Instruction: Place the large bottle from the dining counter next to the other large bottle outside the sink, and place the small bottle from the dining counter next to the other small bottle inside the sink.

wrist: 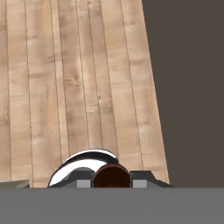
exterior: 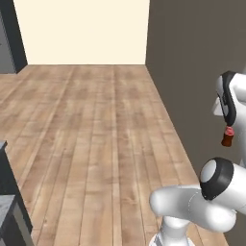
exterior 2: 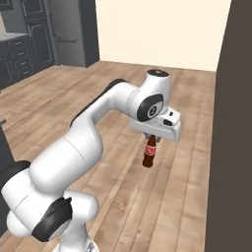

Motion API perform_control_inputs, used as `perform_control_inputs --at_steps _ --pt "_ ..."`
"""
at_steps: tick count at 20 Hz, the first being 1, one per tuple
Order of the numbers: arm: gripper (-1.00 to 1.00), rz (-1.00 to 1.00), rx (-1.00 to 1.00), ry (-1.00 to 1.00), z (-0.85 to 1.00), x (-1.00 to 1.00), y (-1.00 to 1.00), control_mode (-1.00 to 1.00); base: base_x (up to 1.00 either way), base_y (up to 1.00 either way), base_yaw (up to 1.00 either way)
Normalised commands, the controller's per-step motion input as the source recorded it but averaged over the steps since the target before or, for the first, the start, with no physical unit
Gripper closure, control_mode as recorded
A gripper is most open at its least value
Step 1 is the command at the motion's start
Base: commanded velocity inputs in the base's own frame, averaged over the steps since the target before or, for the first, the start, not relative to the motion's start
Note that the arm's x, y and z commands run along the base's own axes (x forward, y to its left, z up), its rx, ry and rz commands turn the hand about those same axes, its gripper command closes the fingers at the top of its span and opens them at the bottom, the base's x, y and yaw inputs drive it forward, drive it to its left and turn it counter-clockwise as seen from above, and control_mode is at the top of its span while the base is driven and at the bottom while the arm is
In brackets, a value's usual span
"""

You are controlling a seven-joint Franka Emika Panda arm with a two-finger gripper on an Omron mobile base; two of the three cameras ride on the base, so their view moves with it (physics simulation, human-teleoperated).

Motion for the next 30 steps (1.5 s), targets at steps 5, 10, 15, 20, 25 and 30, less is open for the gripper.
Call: perform_control_inputs --at_steps 5,10,15,20,25,30 --pt "1.00 0.00 0.00 0.00 0.00 0.00 0.00 1.00 1.00 0.00 0.05" --pt "1.00 0.00 0.00 0.00 0.00 0.00 0.00 1.00 1.00 0.01 0.05" --pt "1.00 0.00 0.00 0.00 0.00 0.00 0.00 1.00 1.00 0.00 0.05" --pt "1.00 0.00 0.00 0.00 0.00 0.00 0.00 1.00 1.00 0.07 0.05" --pt "1.00 0.00 0.00 0.00 0.00 0.00 0.00 1.00 0.96 0.03 0.10" --pt "1.00 0.00 0.00 0.00 0.00 0.00 0.00 1.00 0.59 0.00 0.20"
